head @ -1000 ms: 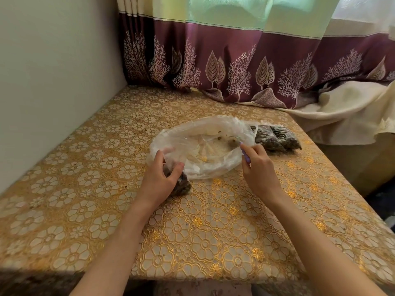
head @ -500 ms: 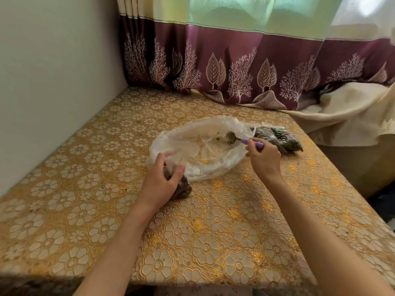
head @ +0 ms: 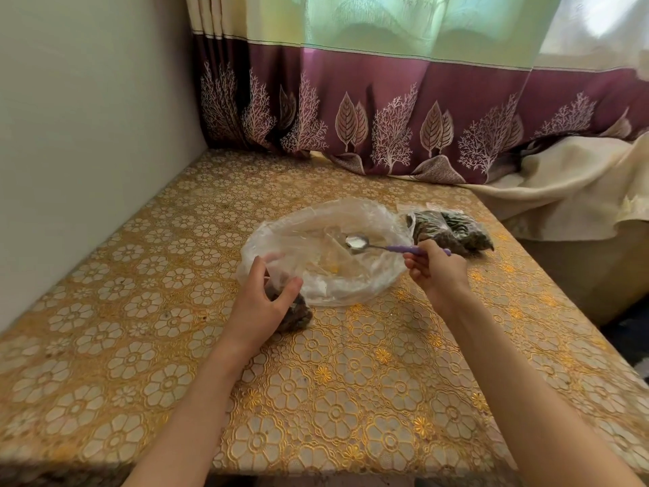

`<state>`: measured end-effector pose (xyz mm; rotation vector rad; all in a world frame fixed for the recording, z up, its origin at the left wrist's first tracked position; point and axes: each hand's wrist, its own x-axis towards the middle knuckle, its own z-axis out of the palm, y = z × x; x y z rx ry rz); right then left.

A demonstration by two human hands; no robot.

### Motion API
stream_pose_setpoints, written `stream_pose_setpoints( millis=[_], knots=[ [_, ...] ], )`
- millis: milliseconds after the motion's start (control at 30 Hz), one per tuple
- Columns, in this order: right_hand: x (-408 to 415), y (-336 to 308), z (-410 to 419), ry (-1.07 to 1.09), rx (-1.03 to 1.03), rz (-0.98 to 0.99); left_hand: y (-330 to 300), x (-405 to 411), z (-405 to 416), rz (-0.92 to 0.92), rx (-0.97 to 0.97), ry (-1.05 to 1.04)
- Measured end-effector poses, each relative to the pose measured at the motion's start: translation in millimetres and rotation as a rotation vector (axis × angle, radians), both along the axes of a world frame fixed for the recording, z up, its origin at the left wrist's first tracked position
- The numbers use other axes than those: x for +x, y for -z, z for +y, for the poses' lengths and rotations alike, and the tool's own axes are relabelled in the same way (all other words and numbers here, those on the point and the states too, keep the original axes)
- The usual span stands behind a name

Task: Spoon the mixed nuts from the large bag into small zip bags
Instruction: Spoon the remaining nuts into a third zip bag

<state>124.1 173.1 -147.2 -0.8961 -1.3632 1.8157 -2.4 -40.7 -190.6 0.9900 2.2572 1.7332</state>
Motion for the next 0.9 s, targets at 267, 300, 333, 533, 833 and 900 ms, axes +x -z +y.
stream_pose_setpoints(
  millis=[267, 300, 333, 533, 833, 900],
  knots=[
    [10.6, -14.5, -3.0, 0.012, 0.022, 0.087, -3.3, 0.9, -1.3, -0.026, 0.025, -0.007],
    [12.3, -17.7, -4.5, 0.007, 0.029, 0.102, -3.5, 1.1, -1.1, -0.026, 0.026, -0.01],
    [13.9, -21.6, -6.4, -0.002, 0.037, 0.118, -3.7, 1.5, -0.8, -0.022, 0.027, -0.015],
    [20.4, -47.5, -27.2, -0.193, 0.126, 0.225, -6.5, 3.5, -0.8, 0.004, 0.052, -0.026],
    [21.8, -53.5, -46.5, -0.461, 0.256, 0.236, -15.1, 6.4, -3.7, -0.041, 0.102, -0.027],
    [22.1, -54.3, -44.8, -0.46, 0.231, 0.276, -18.2, 8.4, -5.7, -0.066, 0.122, -0.012]
  ],
)
